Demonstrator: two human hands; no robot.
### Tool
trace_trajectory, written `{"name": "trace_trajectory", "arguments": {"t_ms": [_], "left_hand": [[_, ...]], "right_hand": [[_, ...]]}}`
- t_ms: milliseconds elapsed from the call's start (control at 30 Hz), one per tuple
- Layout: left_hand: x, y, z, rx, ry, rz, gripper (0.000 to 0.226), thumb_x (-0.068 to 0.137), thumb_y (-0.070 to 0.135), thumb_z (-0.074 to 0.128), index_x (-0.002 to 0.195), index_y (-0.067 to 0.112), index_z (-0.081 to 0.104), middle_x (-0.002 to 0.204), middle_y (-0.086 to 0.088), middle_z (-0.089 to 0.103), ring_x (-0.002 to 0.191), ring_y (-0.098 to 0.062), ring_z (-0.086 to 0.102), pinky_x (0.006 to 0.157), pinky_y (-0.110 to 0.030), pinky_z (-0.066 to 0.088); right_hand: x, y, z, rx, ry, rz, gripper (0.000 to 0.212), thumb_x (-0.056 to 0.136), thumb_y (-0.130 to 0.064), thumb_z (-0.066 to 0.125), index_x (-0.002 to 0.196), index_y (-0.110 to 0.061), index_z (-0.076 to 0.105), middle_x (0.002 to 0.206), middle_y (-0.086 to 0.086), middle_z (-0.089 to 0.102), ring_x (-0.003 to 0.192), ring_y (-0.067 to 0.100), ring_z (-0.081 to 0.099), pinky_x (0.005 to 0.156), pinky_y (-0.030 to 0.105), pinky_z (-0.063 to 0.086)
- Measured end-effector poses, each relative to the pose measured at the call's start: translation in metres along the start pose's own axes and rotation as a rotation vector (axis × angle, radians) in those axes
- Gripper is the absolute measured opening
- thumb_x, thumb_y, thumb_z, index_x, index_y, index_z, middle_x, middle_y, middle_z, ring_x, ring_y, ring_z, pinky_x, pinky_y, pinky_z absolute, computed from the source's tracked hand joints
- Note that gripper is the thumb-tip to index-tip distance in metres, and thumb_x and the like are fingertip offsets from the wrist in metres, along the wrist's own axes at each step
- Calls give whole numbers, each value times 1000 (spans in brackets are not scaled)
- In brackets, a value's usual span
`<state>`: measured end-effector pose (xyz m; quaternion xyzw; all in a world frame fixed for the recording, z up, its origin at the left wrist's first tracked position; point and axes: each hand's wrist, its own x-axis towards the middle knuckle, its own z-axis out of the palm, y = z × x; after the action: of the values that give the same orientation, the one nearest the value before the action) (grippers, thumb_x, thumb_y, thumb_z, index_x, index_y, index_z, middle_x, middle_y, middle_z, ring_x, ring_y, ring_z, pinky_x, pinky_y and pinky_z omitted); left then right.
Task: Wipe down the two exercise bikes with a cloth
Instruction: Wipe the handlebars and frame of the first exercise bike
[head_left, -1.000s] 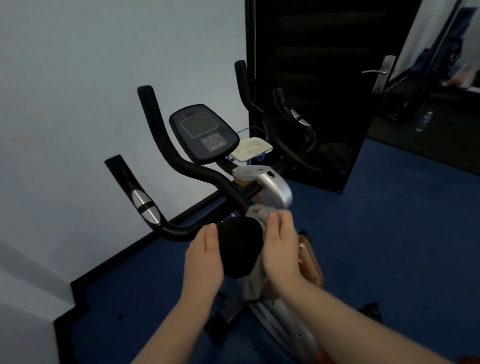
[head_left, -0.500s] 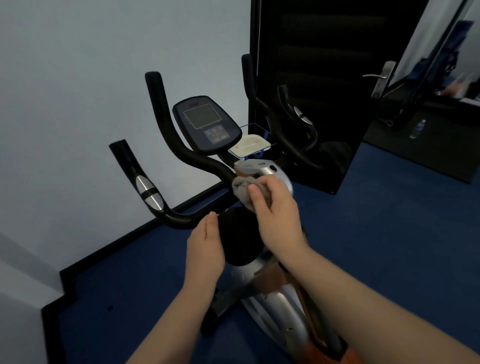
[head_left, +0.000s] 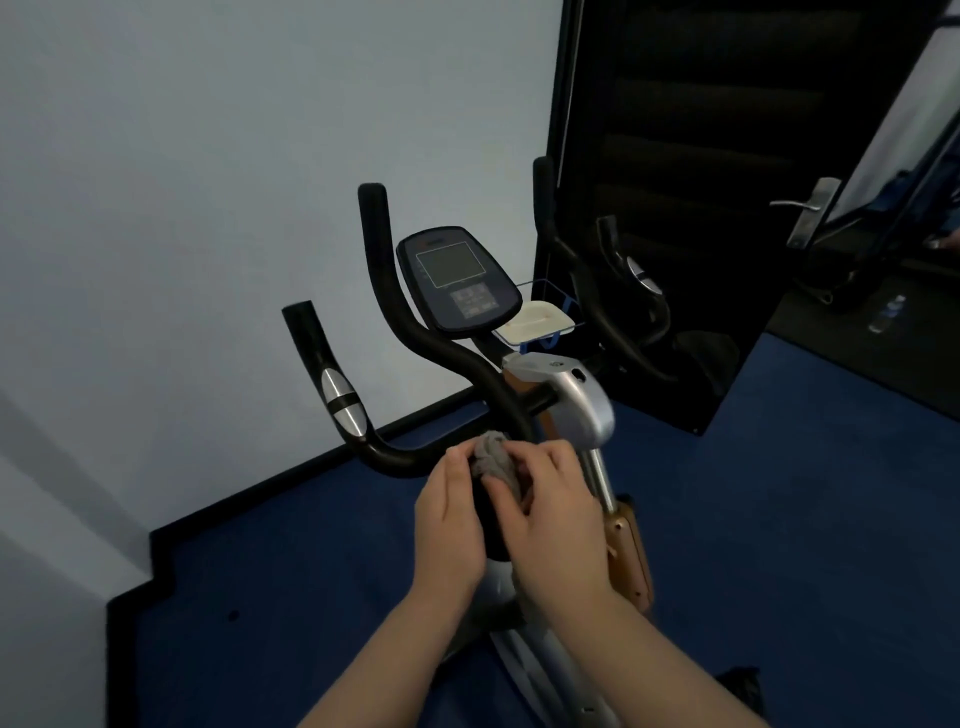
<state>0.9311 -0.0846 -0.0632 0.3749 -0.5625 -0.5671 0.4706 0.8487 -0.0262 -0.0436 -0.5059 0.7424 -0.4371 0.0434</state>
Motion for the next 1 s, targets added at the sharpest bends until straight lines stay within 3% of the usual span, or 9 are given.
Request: {"name": "trace_trajectory", "arguments": {"t_ms": [133,267,433,500,600,700,800,900,1000], "left_hand": [[-1,-3,-1,-8,41,12,51,98,47,27,110,22,70,102,2,73,100,-10,67,89,-27,51],[-1,-2,2,-5,47,0,53,98,48,25,112,24,70,104,4,72,102,-8,66,91,-28,50],[-2,2,-1,20,-5,-2,49,92,51,32,113,26,69,105,9,72,102,-3,65,87,-16,50],[-1,5,-4,71,-49,-9,44,90,51,39,115,28,68,109,11,71,104,-1,64,87,-16,50],[-1,10,-10,203,-157,18,39,86,54,51,118,36,66,124,16,62,115,6,55,97,-22,47],[-7,17,-11,300,-251,49,40,73,70,61,107,50,66,135,33,44,124,17,38,102,-22,41],[-11,23,-11,412,-203,88,49,65,75,63,105,48,66,142,32,35,134,8,29,109,-30,32],[-3,46,-15,361,-187,112,45,68,65,63,105,40,69,136,28,46,129,4,40,108,-34,40],[8,75,-17,337,-203,203,38,72,55,66,104,35,70,113,23,64,107,6,58,88,-22,52]], "right_hand": [[-13,16,0,-136,64,-103,31,88,-47,54,113,-30,65,99,-14,52,90,2,46,74,25,44],[2,24,1,-232,153,-225,34,85,-50,52,106,-28,68,112,-3,54,111,14,43,90,34,32],[-17,42,4,-82,39,-222,43,101,-43,30,139,-34,49,148,-10,38,139,14,31,110,40,28],[-23,55,-4,-100,26,-242,45,99,-46,35,141,-36,44,155,-11,29,144,10,20,110,40,24],[-18,64,-20,-22,10,-209,38,87,-55,52,117,-35,62,145,-13,40,141,4,23,110,34,21],[-6,60,-34,23,7,-239,27,80,-57,60,91,-33,64,122,-20,52,128,-3,34,106,22,23],[8,49,-47,99,-82,-289,19,80,-54,64,85,-36,61,103,-25,59,117,-1,48,97,26,34],[28,30,-63,296,-256,-228,16,82,-49,66,88,-35,59,90,-18,62,92,3,59,77,20,46],[48,15,-76,438,-373,-237,6,92,-30,63,95,-28,59,90,-15,62,85,2,61,67,10,46]]}}
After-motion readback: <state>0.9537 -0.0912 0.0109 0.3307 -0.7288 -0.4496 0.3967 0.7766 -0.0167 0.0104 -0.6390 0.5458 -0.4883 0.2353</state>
